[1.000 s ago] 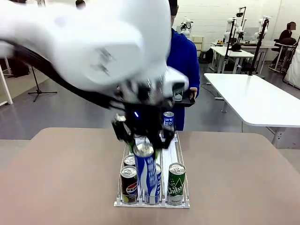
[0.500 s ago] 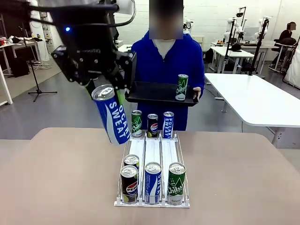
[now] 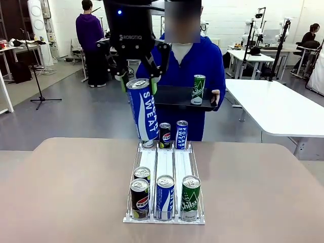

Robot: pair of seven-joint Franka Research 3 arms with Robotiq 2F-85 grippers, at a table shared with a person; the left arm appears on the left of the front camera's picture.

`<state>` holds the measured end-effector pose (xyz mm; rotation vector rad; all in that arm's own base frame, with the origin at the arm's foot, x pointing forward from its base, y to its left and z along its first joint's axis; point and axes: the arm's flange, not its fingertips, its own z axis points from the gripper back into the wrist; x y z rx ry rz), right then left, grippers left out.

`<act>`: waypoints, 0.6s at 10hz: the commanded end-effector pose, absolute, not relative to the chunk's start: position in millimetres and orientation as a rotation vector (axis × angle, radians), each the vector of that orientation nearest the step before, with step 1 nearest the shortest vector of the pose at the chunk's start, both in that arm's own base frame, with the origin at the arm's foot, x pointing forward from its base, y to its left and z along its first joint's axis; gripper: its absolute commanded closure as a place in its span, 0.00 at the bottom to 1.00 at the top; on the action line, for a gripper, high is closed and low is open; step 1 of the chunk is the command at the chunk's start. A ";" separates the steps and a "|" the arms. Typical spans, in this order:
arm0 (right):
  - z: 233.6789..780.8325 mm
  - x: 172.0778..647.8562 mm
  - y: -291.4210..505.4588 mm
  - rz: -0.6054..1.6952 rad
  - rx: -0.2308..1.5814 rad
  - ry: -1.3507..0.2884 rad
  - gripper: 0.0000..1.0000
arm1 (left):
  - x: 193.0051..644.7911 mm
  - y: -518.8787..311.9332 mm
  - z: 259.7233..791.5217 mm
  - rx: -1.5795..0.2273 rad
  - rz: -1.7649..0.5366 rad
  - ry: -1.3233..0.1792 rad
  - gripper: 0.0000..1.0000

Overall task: Retrieve and hand over the desired beverage to the person.
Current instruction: Pick up another can of the same type that the person held from the Automatic Can Dispenser, then place the picked can on the Handle tray extended by the person.

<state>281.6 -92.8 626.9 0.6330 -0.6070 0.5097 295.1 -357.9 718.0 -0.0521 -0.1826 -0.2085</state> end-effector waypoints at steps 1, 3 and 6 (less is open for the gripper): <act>626.8 281.5 -92.7 0.509 0.634 -0.595 0.00 | 296.4 -362.5 718.9 -0.075 -0.231 -0.129 1.00; 626.8 281.5 -92.7 0.509 0.634 -0.595 0.00 | 295.1 -357.9 718.0 -0.052 -0.209 -0.183 1.00; 626.8 281.5 -92.7 0.509 0.634 -0.595 0.00 | 295.1 -357.9 718.0 -0.052 -0.209 -0.183 1.00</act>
